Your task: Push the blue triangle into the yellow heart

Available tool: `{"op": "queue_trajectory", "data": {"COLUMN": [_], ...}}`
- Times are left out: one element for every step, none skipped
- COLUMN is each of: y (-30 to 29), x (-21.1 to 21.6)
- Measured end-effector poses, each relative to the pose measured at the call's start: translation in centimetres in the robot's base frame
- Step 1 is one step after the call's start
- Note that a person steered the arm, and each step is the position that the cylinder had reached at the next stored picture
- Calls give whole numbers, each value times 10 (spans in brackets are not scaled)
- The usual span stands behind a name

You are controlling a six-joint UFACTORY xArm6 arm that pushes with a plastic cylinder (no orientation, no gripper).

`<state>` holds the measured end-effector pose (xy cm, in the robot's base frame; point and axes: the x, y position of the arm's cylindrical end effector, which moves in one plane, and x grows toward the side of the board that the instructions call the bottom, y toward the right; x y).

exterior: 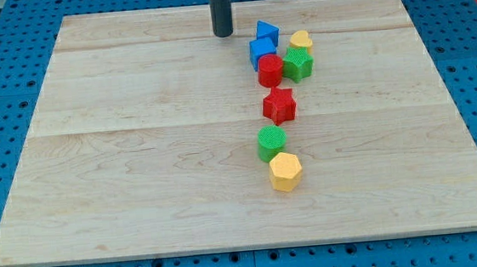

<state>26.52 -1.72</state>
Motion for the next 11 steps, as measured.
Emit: {"op": "queue_trajectory", "data": {"y": [0,10,28,44,40,36,40,61,74,74,76], "x": [12,23,26,26,8,-9,-10,3,7,-5,-41]}}
